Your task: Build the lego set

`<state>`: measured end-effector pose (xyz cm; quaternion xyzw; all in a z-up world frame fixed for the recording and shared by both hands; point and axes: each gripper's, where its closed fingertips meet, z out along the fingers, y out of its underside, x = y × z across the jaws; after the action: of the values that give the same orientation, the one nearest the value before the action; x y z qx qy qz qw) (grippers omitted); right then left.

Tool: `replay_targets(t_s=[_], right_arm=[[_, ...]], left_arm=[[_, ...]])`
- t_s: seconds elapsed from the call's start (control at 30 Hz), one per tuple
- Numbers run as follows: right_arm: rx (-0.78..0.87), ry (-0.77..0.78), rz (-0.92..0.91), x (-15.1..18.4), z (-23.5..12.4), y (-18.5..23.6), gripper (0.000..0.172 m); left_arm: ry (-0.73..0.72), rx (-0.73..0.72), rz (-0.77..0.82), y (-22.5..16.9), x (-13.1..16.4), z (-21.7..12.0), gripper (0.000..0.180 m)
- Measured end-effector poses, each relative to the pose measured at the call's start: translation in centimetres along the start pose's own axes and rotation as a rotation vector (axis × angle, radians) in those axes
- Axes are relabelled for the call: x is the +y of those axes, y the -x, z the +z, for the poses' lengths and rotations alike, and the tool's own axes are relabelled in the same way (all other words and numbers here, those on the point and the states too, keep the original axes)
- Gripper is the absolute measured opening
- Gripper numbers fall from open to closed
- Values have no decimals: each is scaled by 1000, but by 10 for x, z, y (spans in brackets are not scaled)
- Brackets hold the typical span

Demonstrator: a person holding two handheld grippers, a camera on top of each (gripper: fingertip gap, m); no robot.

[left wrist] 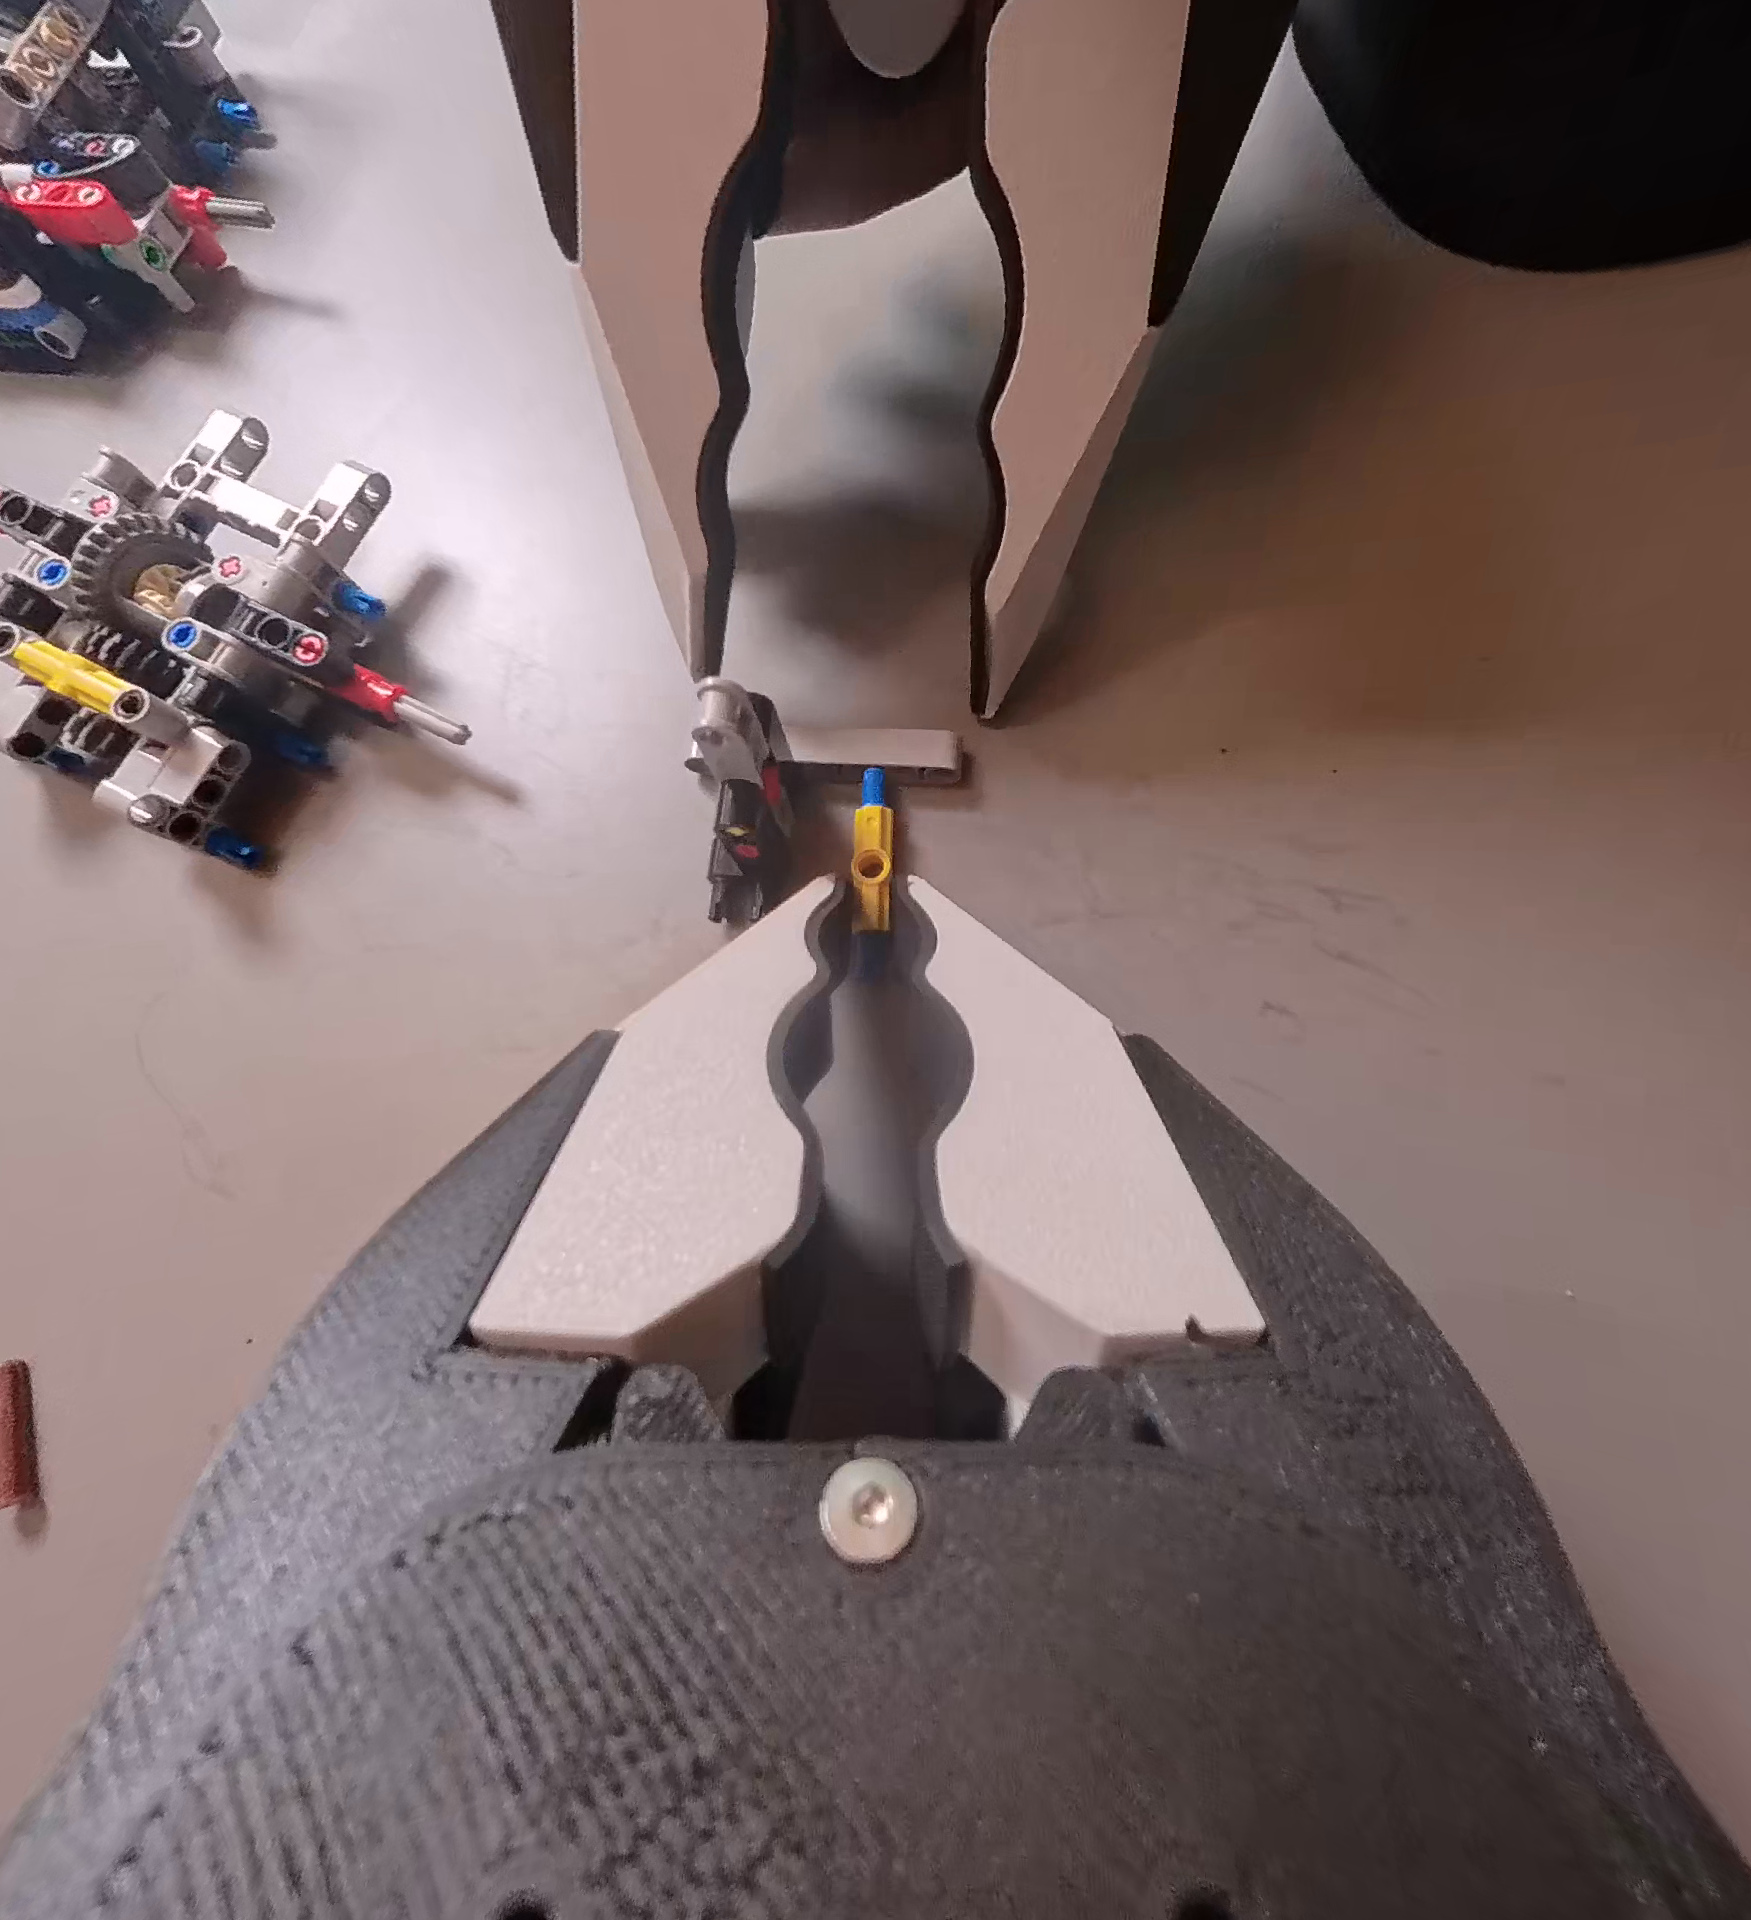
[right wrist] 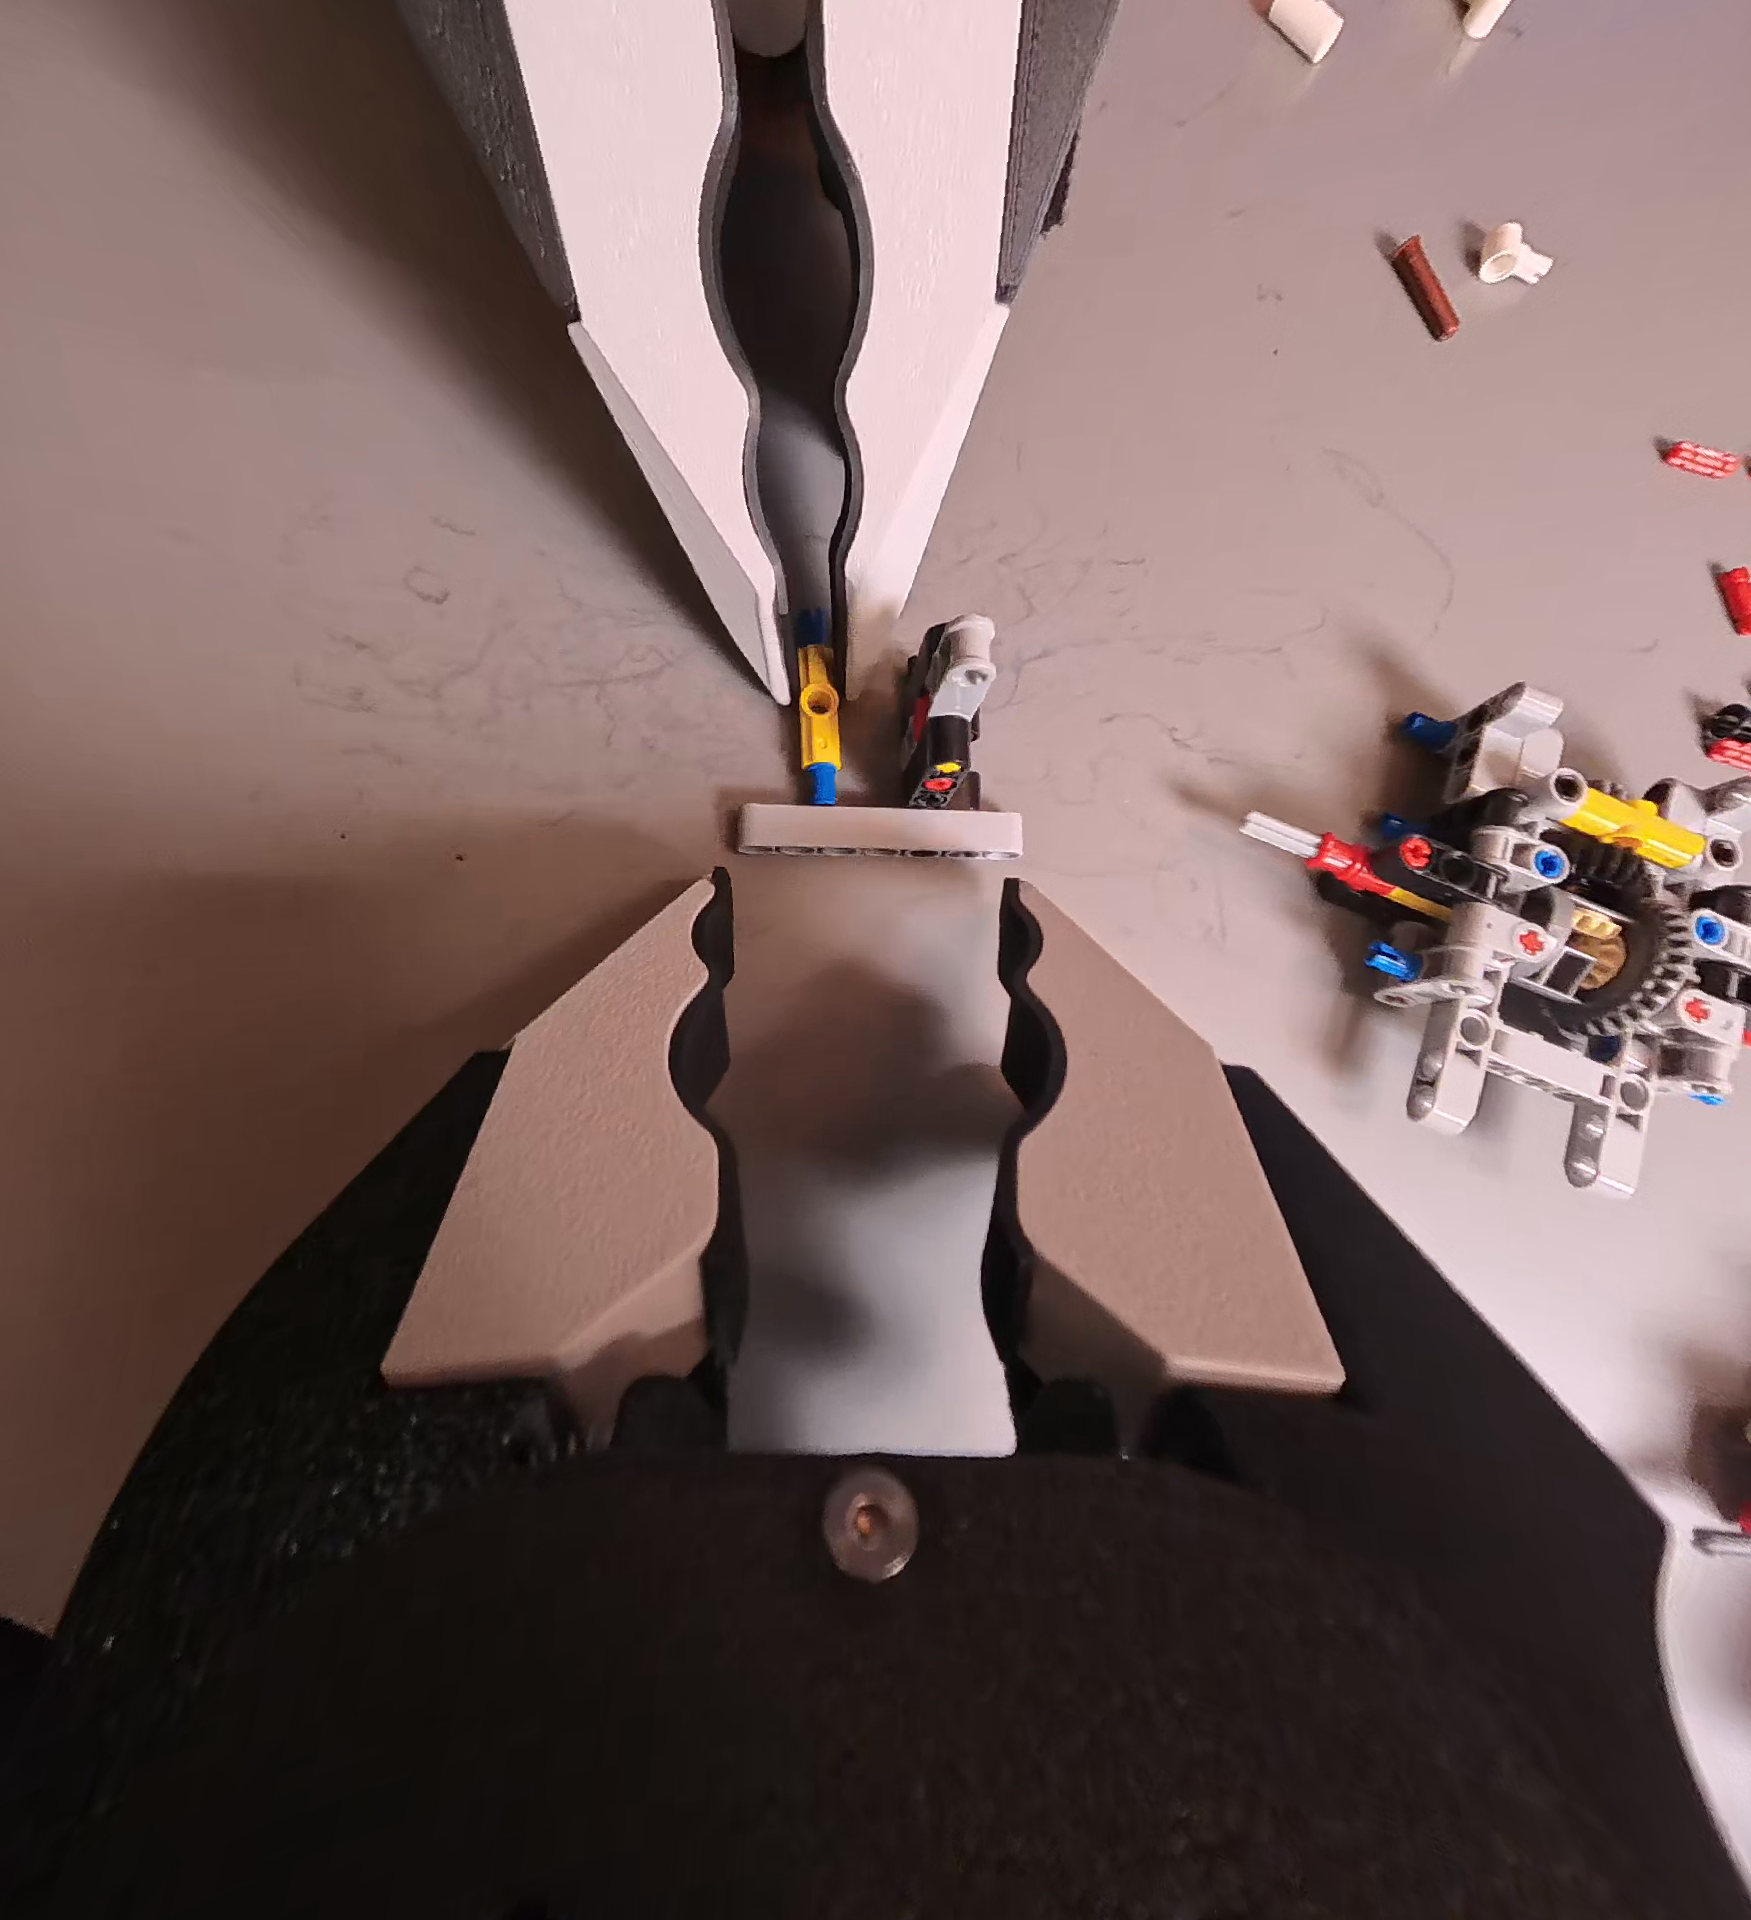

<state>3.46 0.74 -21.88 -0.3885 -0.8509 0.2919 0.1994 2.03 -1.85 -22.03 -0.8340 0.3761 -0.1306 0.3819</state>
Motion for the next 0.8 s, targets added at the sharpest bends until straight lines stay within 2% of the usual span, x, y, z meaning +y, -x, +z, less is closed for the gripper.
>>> replay_targets(t_s=[0.23,0.43,0.63,0.8], right_arm=[[-18,-2,0,-2,3,-2,54],[-19,-8,-1,-4,4,0,51],[-22,-9,-6,-5,4,2,40],[3,13,-19,-2,-1,2,19]], left_arm=[[4,32,-9,-3,0,0,6],[11,46,-11,-6,-2,2,6],[30,43,-35,-6,-3,4,6],[50,31,-94,-3,-3,3,6]])
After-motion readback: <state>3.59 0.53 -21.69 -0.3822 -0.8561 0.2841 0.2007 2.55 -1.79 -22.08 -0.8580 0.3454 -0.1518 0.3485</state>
